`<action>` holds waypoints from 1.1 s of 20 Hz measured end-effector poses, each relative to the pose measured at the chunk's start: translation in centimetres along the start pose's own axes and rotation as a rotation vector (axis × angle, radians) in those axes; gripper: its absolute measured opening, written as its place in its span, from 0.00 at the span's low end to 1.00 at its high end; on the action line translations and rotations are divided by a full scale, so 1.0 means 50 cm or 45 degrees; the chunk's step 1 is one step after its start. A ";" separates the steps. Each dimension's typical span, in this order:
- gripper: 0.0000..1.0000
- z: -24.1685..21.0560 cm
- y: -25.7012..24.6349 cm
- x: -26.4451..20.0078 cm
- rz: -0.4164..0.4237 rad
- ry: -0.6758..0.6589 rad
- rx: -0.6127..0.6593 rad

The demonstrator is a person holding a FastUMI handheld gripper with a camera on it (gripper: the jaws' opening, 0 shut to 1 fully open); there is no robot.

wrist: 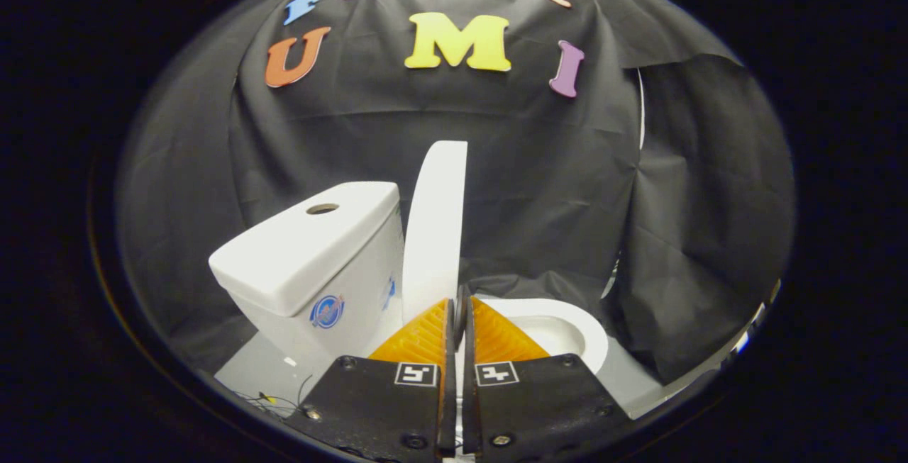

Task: Open the toilet lid.

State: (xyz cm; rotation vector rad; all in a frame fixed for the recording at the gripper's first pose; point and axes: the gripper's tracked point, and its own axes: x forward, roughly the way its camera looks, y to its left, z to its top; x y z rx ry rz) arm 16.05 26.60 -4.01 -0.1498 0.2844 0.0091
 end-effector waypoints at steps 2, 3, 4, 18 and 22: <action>0.07 -0.002 0.020 -0.003 -0.016 -0.010 -0.055; 0.07 -0.002 0.029 -0.005 -0.015 -0.013 -0.074; 0.07 -0.004 0.035 -0.003 -0.014 -0.013 -0.090; 0.08 -0.021 0.120 0.000 0.088 0.138 -0.112; 0.14 -0.028 0.117 -0.006 0.157 0.247 -0.040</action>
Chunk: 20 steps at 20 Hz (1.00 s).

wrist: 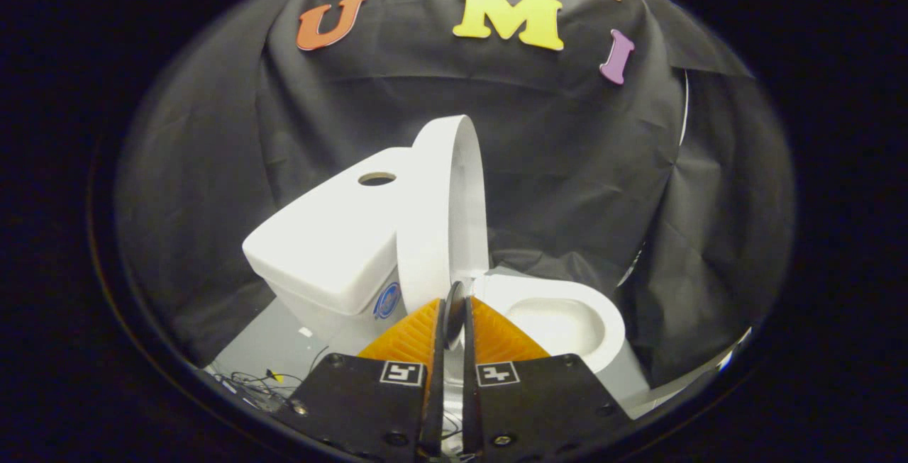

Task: Open the toilet lid.

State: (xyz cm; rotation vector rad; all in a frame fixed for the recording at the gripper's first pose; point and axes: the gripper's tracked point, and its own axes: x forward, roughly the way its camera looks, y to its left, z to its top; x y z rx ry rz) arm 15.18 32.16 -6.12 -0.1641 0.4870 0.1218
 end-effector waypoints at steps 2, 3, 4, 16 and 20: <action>0.18 0.008 0.006 -0.009 0.084 0.008 0.063; 0.21 0.015 0.002 -0.021 0.105 -0.019 0.080; 0.34 0.032 -0.009 -0.037 0.111 -0.064 0.078; 0.84 0.058 -0.297 -0.234 -0.025 -0.510 0.027; 0.89 0.004 -0.467 -0.243 -0.164 -0.608 0.089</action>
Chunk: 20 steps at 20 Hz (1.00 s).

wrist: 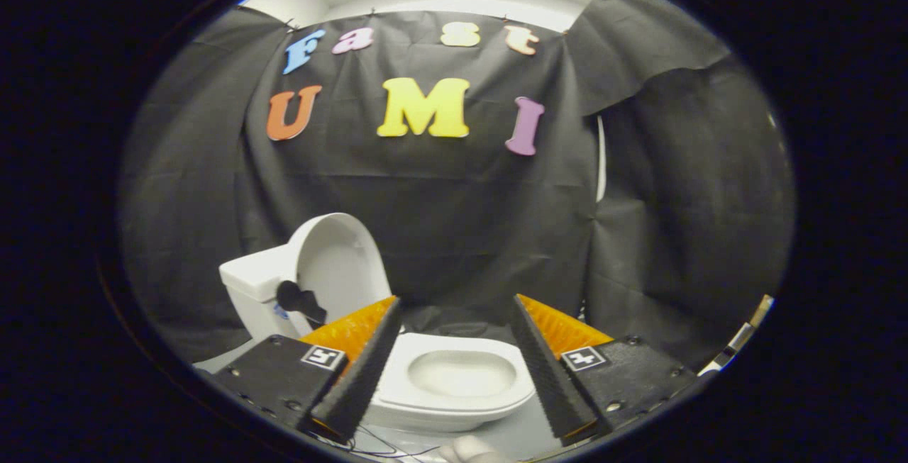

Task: Open the toilet lid.

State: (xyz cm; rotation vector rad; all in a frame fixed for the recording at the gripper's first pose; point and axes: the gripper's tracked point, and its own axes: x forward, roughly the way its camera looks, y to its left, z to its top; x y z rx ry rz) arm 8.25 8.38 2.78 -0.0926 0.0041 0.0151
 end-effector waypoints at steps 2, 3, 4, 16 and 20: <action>0.98 -0.036 -0.071 -0.008 -0.045 0.009 0.034; 1.00 -0.050 -0.107 -0.018 -0.055 0.004 0.052; 1.00 -0.067 -0.135 -0.028 -0.071 0.004 0.060; 1.00 -0.150 -0.256 -0.053 -0.123 -0.042 0.080; 1.00 -0.164 -0.266 -0.053 -0.112 -0.045 0.074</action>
